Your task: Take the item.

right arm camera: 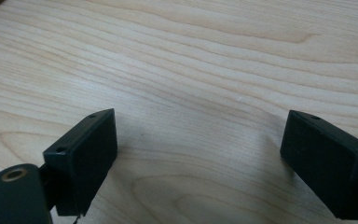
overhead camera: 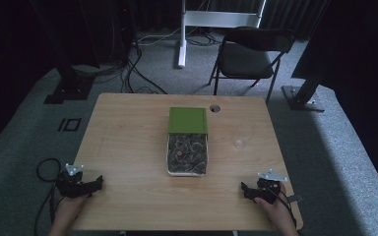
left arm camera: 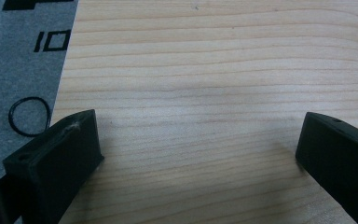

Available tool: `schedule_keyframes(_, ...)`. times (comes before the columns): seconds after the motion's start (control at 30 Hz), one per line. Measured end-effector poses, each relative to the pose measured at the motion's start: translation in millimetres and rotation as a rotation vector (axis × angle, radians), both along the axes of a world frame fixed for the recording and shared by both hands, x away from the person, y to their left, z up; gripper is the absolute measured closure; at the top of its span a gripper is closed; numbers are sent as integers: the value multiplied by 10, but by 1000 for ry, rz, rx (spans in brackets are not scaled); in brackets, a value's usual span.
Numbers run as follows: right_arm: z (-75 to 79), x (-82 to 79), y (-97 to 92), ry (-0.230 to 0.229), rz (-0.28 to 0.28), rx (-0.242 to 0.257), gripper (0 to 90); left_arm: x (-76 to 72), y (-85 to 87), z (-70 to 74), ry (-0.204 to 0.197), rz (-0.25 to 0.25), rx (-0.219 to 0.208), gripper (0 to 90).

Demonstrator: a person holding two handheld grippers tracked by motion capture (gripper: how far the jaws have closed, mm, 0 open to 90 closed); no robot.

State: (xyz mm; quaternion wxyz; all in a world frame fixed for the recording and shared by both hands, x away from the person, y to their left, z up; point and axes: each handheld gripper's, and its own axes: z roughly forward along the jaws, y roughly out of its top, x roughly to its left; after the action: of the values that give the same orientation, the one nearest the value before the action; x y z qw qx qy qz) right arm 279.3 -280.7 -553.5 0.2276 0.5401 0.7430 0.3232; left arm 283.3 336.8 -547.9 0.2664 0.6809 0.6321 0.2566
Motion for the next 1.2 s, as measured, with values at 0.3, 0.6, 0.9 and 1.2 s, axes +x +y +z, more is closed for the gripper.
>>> schedule_keyframes(0.3,-1,2,-2,-1,2,-2,110,-1,1,0,-1,-2,0,3)
schedule_keyframes(0.6,0,2,-1,-2,1,-2,110,-1,1,0,0,-2,0,3)
schedule_keyframes(0.9,6,19,44,1,2,-3,114,-1,0,0,0,-1,0,3)
schedule_keyframes(1.2,112,101,157,-14,26,16,115,-2,3,0,0,-4,0,3)
